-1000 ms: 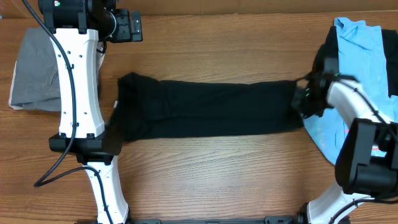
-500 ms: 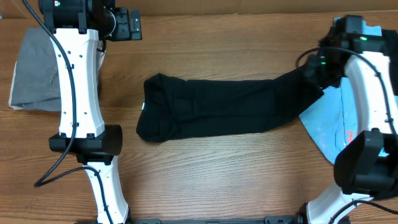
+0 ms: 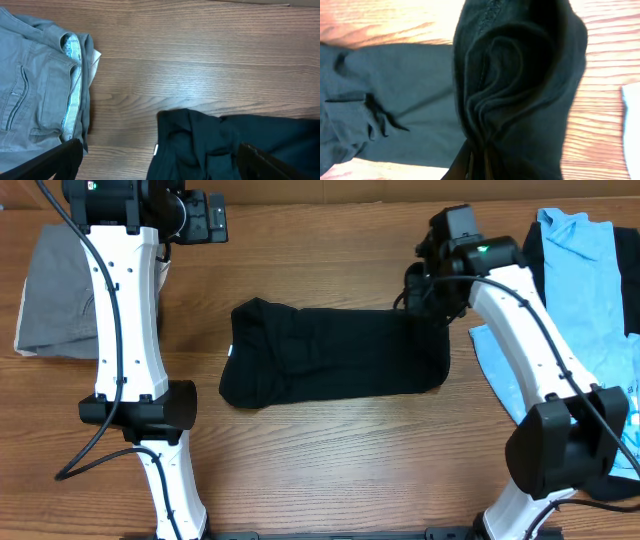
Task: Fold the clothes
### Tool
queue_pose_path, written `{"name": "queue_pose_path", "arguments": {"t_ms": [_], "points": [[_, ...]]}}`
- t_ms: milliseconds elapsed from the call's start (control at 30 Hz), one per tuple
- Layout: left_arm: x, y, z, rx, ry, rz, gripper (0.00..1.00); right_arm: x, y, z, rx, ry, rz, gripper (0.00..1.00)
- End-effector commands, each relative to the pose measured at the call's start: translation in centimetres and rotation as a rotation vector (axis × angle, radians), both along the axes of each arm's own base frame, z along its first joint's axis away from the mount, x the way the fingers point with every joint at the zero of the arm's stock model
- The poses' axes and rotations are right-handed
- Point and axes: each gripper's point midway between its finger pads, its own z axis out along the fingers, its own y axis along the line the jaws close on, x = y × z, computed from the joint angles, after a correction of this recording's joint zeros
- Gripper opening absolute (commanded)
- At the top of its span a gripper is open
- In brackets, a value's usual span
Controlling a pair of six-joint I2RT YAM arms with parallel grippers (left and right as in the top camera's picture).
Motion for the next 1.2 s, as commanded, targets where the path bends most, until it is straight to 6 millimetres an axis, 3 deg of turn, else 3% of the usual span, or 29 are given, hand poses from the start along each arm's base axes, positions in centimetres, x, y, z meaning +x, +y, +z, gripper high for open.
{"name": "queue_pose_path", "arguments": {"t_ms": [0,200,433,467,533,600,667,833,1000,1167], "points": [[-0.1,0.5,0.6,0.017,-0.018,0.002,1.0,-0.4,1.7,-2.2,0.003,0.057,0.001,0.04],[-0.1,0.5,0.7,0.017,-0.019,0.002,1.0,-0.9,6.1,-4.3,0.024,0.08,0.076,0.04],[-0.1,0.5,0.7,0.017,-0.021,0.002,1.0,-1.8,8.9,-6.5,0.016,0.117,0.118,0.04],[-0.1,0.5,0.7,0.018,-0.021,0.002,1.0,-2.0,9.2,-6.7,0.015,0.122,0.126,0.08],[-0.1,0.5,0.7,0.018,-0.021,0.002,1.0,-2.5,9.9,-7.1,0.025,0.137,0.142,0.4],[-0.1,0.5,0.7,0.017,-0.021,0.002,1.0,-2.9,10.6,-7.0,0.052,0.153,0.155,0.65],[-0.1,0.5,0.7,0.017,-0.022,0.002,1.0,-3.2,11.2,-6.5,0.091,0.163,0.168,0.7],[0.1,0.5,0.7,0.017,-0.027,0.002,1.0,-3.6,10.8,-3.0,0.11,0.135,0.192,0.71],[0.0,0.5,-0.2,0.018,0.007,0.002,1.0,-3.4,7.6,-0.8,0.029,0.095,0.13,0.7],[0.0,0.5,-2.5,0.021,0.074,0.001,1.0,-4.7,6.4,-2.5,-0.001,0.164,0.114,0.37]]}}
